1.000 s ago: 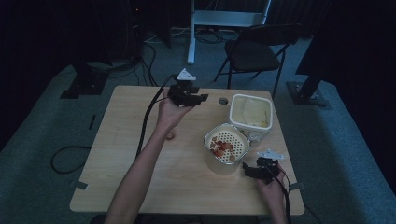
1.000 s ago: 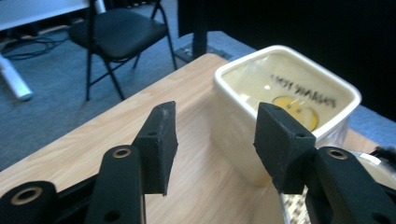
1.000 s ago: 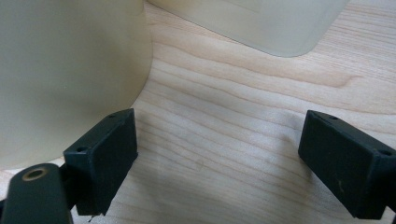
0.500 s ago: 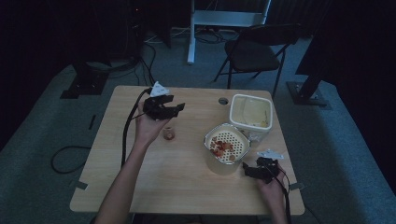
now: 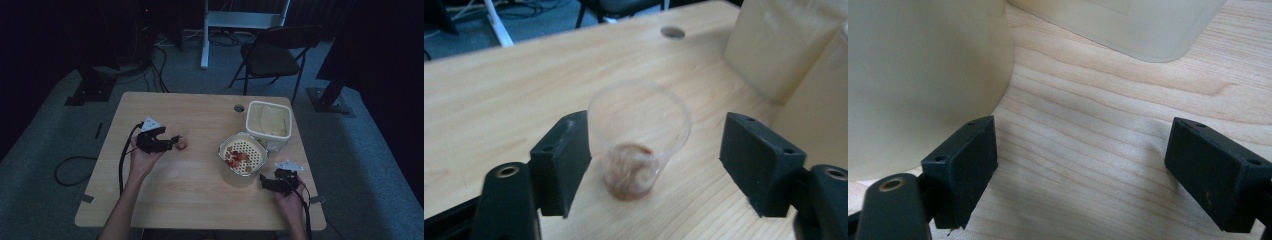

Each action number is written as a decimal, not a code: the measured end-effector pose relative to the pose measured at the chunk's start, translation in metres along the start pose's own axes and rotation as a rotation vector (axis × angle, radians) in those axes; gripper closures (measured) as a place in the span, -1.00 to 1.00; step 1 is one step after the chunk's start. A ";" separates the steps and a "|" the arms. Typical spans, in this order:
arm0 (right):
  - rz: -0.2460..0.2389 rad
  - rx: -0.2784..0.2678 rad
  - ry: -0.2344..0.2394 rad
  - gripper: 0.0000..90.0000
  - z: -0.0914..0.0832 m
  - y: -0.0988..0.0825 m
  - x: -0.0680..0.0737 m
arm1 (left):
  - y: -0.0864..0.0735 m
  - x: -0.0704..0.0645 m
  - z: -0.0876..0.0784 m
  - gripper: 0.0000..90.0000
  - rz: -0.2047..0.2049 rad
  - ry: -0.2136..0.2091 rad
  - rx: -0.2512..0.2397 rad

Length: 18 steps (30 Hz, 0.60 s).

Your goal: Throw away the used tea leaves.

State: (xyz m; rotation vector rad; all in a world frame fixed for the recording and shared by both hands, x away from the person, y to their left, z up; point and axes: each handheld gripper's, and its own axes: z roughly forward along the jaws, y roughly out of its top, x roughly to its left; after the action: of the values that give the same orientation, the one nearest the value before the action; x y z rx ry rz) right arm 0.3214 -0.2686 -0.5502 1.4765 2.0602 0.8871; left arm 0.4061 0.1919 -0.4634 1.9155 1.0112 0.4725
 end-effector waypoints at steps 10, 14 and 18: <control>0.000 0.000 0.000 -0.71 0.000 0.000 0.000 | -0.015 0.002 0.038 -0.44 0.001 -0.009 0.048; 0.000 0.000 0.000 -0.71 0.000 0.000 0.000 | -0.018 0.003 0.052 -0.44 0.014 0.000 0.029; 0.000 0.000 0.000 -0.71 0.000 0.000 0.000 | -0.015 -0.001 0.060 -0.39 0.039 0.012 0.009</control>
State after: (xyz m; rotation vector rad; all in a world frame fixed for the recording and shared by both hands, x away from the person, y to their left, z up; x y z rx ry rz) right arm 0.3214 -0.2686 -0.5502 1.4768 2.0601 0.8870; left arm 0.4377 0.1632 -0.5079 1.9457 0.9863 0.5027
